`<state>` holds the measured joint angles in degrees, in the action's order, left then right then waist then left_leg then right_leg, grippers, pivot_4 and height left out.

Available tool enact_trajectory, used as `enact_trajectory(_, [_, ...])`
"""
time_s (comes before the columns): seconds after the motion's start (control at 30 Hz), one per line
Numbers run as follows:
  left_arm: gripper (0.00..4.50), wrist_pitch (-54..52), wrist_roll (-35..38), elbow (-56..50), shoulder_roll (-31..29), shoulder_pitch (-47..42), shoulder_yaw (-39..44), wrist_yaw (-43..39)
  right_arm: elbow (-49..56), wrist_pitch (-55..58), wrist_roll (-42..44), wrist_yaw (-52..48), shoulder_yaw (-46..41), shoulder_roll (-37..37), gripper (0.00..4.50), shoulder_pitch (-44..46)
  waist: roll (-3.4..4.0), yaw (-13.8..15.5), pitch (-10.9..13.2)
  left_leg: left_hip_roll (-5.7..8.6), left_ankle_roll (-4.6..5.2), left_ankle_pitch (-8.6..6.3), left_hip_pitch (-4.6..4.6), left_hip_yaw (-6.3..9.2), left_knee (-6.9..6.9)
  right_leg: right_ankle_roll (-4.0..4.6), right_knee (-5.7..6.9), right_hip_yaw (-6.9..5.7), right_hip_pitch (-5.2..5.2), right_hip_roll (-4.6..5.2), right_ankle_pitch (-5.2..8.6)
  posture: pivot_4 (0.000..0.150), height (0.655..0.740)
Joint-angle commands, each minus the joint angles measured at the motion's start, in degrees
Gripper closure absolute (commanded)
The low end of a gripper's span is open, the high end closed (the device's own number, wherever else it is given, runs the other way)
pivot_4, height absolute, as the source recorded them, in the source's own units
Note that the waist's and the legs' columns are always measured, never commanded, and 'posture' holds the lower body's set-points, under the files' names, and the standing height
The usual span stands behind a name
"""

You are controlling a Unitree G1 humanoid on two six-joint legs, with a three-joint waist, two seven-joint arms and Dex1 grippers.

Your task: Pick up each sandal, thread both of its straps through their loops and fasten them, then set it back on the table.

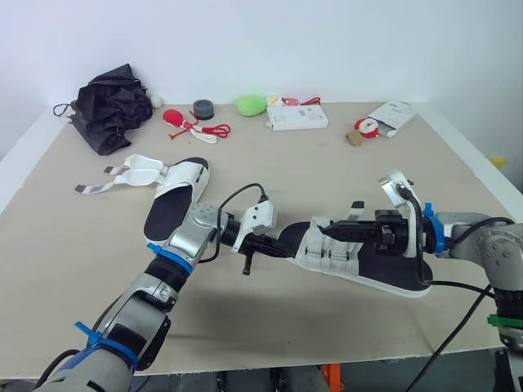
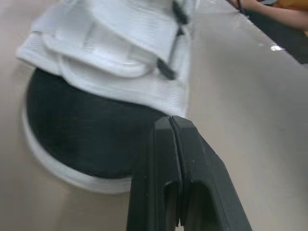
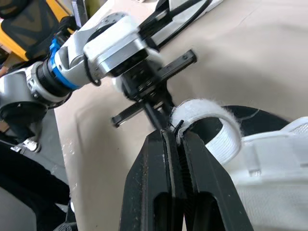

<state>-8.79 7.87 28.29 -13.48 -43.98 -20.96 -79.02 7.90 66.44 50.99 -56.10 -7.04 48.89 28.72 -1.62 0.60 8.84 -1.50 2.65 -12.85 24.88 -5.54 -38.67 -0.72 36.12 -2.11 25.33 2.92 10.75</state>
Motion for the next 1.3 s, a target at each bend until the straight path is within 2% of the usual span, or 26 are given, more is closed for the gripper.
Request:
enact_trajectory(0.03, [4.5,-2.6,0.22,-4.76,-0.84,1.55,-1.09,-0.67,-1.65,0.07,1.09,0.82,-3.14,-0.12,4.46,2.36,0.02,-0.03,0.01,0.0,0.0,0.0,-0.01,-0.04,0.0,0.01,0.0,0.02,0.01,0.0,0.0,0.15,0.74])
enact_trajectory(0.27, [4.5,-4.6,0.64,-7.98,-1.77,3.24,-1.09,0.32,-5.78,0.52,1.25,5.9,-5.53,-4.23,4.46,5.59,0.03,-0.06,0.0,-0.02,0.01,0.01,-0.01,-0.03,-0.01,-0.04,0.02,0.03,0.01,-0.03,-0.04,0.15,0.74])
enact_trajectory(0.43, [4.5,-6.67,1.88,-9.1,-1.45,3.16,-0.12,0.48,-1.32,2.01,4.05,3.11,-5.21,-3.66,4.46,2.62,0.03,0.05,0.0,-0.01,0.01,0.0,0.06,0.05,0.0,0.02,0.02,0.01,0.01,-0.01,-0.05,0.15,0.74])
enact_trajectory(0.6, [4.5,-12.9,6.86,-8.94,-0.22,-1.26,4.33,1.05,3.29,3.21,7.04,1.95,-5.42,-3.04,4.46,0.31,0.04,0.03,0.01,0.02,0.01,0.0,0.17,0.18,-0.05,-0.02,0.01,-0.01,0.03,0.01,-0.01,0.15,0.74])
enact_trajectory(0.8, [4.5,-13.7,8.72,-2.4,-0.65,-8.49,8.96,2.5,7.96,5.06,11.26,1.26,-6.24,-1.52,4.46,-1.51,0.05,0.0,0.03,0.01,0.02,0.02,0.16,0.25,-0.13,-0.11,0.02,-0.07,0.0,-0.04,-0.02,0.15,0.74])
enact_trajectory(0.93, [4.5,-11.45,8.3,5.7,-1.47,-14.39,11.92,3.55,10.68,5.44,13.34,0.18,-6.34,0.15,4.46,-2.97,0.05,-0.06,0.03,0.0,0.02,0.01,0.17,0.25,-0.12,-0.1,0.02,-0.09,0.01,-0.06,-0.01,0.15,0.74])
enact_trajectory(1.13, [4.5,-9.82,7.9,8.57,-1.16,-15.6,12.22,2.84,10.81,5.05,14.12,0.5,-6.21,0.63,4.46,-3.24,0.04,-0.07,0.03,0.02,0.02,0.01,0.18,0.23,-0.12,-0.1,0.02,-0.09,0.01,-0.03,-0.01,0.15,0.74])
enact_trajectory(1.3, [4.5,-10.4,7.02,6.6,-0.49,-12.67,9.68,1.11,14.68,6.52,20.79,-2.34,-8.9,2.65,4.46,-6.06,0.05,-0.04,0.04,0.03,0.01,0.0,0.2,0.26,-0.12,-0.03,0.02,-0.07,0.01,-0.01,-0.01,0.15,0.74])
